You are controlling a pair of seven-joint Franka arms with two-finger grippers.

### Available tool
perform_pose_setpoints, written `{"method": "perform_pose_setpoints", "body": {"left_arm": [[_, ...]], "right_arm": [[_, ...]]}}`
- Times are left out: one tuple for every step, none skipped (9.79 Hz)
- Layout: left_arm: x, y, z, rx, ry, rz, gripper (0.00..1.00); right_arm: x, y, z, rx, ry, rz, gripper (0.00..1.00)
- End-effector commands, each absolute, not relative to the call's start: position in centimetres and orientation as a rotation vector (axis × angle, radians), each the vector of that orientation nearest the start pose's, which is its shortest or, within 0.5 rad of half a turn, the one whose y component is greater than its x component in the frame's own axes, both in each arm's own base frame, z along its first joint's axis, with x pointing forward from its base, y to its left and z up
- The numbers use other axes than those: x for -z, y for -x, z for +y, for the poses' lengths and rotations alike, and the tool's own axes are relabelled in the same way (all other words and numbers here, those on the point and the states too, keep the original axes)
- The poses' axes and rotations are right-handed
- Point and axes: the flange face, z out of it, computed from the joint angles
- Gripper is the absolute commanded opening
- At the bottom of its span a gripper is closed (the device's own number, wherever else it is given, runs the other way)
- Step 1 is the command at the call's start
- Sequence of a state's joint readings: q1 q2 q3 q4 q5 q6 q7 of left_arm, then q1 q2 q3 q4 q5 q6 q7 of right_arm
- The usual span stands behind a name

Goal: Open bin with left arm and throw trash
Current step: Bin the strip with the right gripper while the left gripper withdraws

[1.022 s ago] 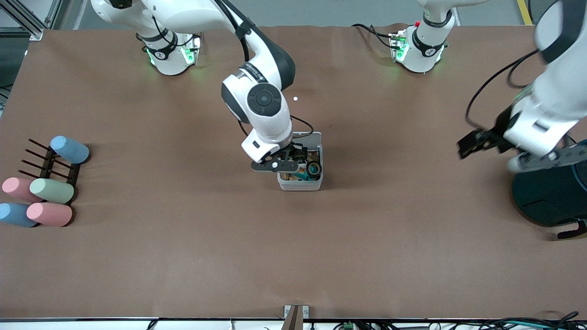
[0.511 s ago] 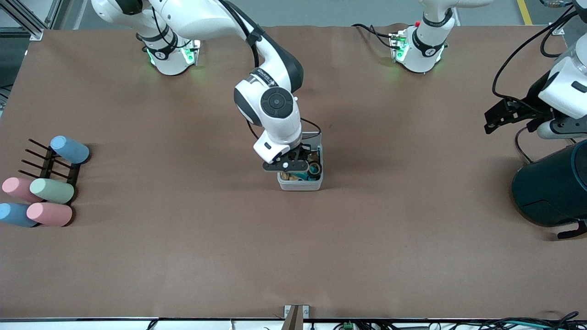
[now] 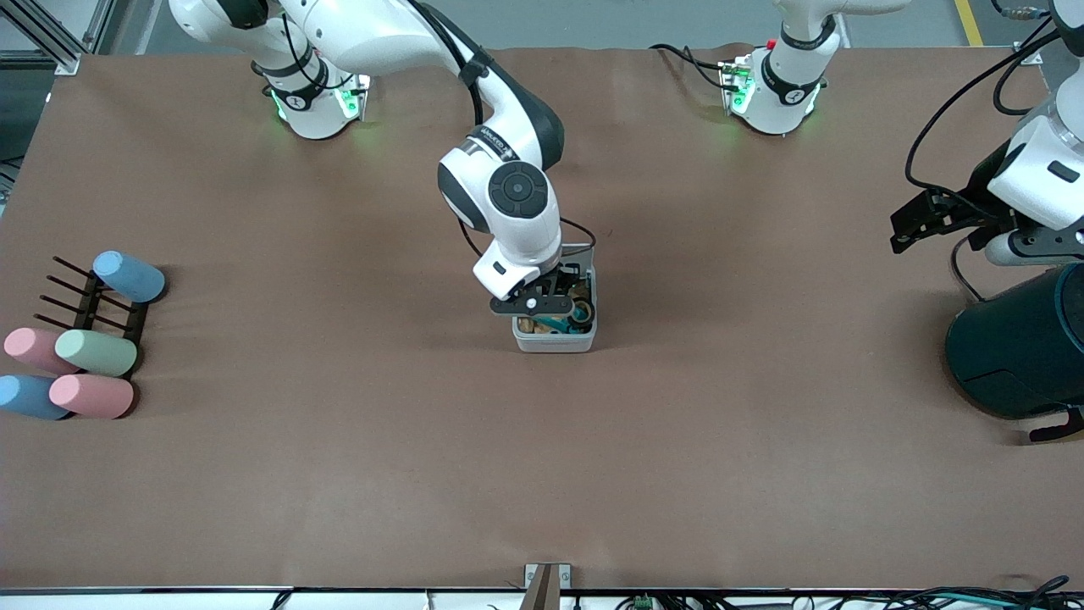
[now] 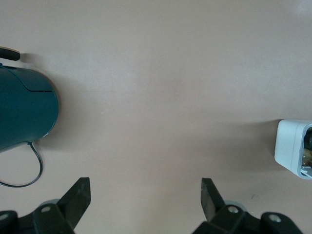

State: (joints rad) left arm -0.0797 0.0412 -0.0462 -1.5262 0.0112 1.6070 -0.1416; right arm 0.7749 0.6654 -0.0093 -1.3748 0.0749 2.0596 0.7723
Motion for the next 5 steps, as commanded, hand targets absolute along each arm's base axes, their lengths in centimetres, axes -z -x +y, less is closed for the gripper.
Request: {"method": "perform_pose_setpoints", "body": {"left_arm": [[-63.0, -57.0, -6.6, 0.069, 3.148, -0.022, 1.0], [-63.0, -57.0, -6.5, 0.069, 3.15, -0.027, 1.0], [-63.0, -57.0, -6.4, 0.069, 3.148, -0.036, 1.0], [-63.0, -57.1, -5.9, 0.067, 3.149, -0.039, 1.0], [-63.0, -57.1, -5.7, 0.067, 3.147, -0.039, 1.0]], "right_arm": [[-33.2, -52.9, 50.6, -0.045, 3.074, 0.082, 0.41], [-33.4, -53.0, 50.5, -0.044, 3.073, 0.082, 0.41], [-33.8, -53.5, 50.0, -0.044, 3.069, 0.095, 0.41], [-34.9, -54.1, 49.1, -0.063, 3.078, 0.112, 0.41], [-37.4, -55.7, 47.4, -0.105, 3.072, 0.158, 0.41]]}}
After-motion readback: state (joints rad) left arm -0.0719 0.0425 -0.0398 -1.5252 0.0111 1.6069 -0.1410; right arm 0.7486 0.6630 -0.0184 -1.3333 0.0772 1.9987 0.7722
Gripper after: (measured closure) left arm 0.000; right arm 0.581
